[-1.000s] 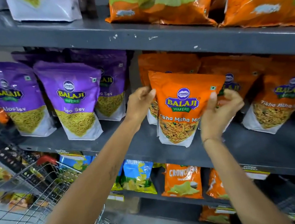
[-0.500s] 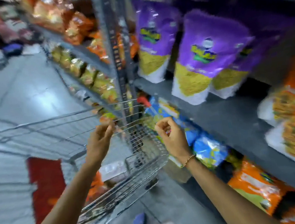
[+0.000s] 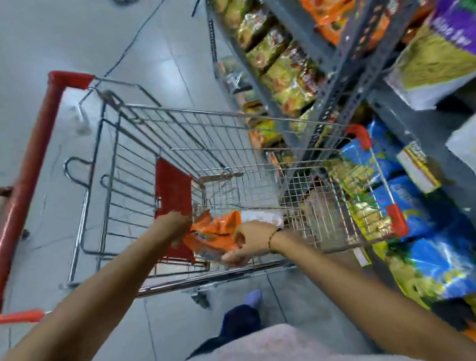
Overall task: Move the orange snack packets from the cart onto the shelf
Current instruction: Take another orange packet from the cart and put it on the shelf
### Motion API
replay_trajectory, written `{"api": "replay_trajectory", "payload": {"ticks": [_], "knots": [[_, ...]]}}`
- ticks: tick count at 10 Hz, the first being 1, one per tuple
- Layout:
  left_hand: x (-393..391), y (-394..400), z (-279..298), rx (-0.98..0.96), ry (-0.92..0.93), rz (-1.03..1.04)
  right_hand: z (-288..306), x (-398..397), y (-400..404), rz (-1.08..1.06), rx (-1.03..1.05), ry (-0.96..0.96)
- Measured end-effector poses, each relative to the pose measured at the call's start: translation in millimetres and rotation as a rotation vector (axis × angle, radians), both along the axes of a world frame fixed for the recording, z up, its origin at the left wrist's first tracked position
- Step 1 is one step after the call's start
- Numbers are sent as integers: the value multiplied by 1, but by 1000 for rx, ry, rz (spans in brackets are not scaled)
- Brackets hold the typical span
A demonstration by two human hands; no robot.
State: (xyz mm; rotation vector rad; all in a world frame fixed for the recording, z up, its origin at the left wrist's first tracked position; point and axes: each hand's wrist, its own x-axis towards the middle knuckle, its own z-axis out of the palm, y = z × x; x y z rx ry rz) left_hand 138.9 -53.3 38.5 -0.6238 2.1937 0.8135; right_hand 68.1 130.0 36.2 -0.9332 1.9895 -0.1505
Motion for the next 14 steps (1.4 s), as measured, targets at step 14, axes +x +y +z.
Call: {"api": "replay_trajectory", "payload": {"ticks": [14], "knots": [[-100,417,240,1003,1082,-389,236,137,382,-1844,-1114,1363]]}}
